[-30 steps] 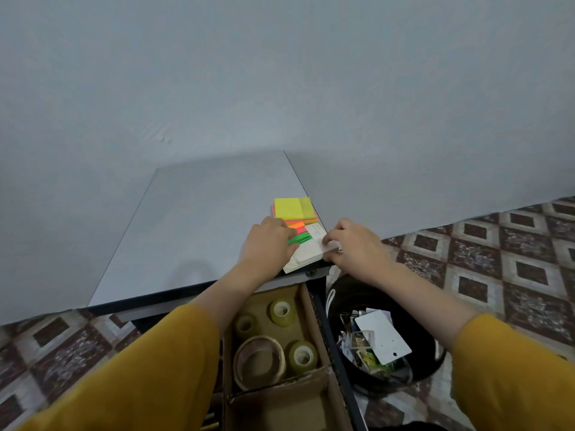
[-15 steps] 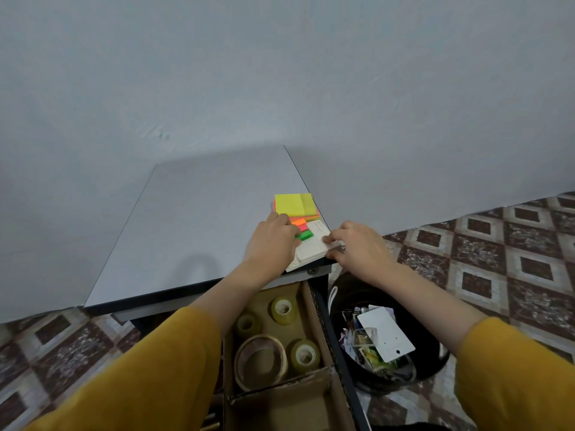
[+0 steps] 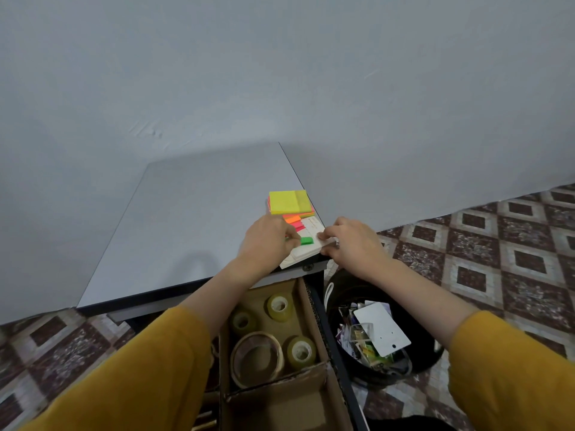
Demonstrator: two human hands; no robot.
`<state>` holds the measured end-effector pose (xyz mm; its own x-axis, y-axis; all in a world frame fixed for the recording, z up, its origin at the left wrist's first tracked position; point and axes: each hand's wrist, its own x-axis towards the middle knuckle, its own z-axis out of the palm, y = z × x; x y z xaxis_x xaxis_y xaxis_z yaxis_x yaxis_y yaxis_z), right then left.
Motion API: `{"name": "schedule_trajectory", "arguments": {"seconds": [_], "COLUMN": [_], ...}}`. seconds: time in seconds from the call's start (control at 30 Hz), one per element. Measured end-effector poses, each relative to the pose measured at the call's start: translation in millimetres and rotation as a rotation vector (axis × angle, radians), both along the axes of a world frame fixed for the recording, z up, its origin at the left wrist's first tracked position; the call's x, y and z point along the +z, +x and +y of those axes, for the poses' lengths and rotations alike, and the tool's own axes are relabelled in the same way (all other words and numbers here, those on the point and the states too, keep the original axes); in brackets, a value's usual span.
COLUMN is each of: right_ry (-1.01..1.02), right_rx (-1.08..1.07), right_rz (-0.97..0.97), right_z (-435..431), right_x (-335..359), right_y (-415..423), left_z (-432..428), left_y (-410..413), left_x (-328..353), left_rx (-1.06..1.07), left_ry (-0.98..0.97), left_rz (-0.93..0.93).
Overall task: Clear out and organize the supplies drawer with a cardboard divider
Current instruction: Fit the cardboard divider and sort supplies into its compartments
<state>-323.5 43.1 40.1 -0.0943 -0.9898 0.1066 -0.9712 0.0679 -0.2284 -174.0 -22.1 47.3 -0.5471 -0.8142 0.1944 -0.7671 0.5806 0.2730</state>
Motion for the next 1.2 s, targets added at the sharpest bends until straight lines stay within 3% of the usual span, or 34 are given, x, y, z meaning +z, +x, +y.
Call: {"name": "schedule_trajectory", "arguments": {"seconds": [0.6,0.87,1.2], "right_ry": [-0.005,0.003,0.008], "right_rx": [-0.008,-0.007,-0.003], "right_rz": [-0.026,-0.027,-0.022], "right_z": [0,0,1], "right_x": [-1,0,1], "right_y": [1,1,1], "left_z": [-13,-11,-9], "left_y": [-13,-16,-12], "left_x": [15,13,6], "left_rx": [0.046,0.012,-0.014], "left_ry": [0.308,0.321,0.149], "left_rz": [0.017,0.019,0.103]}}
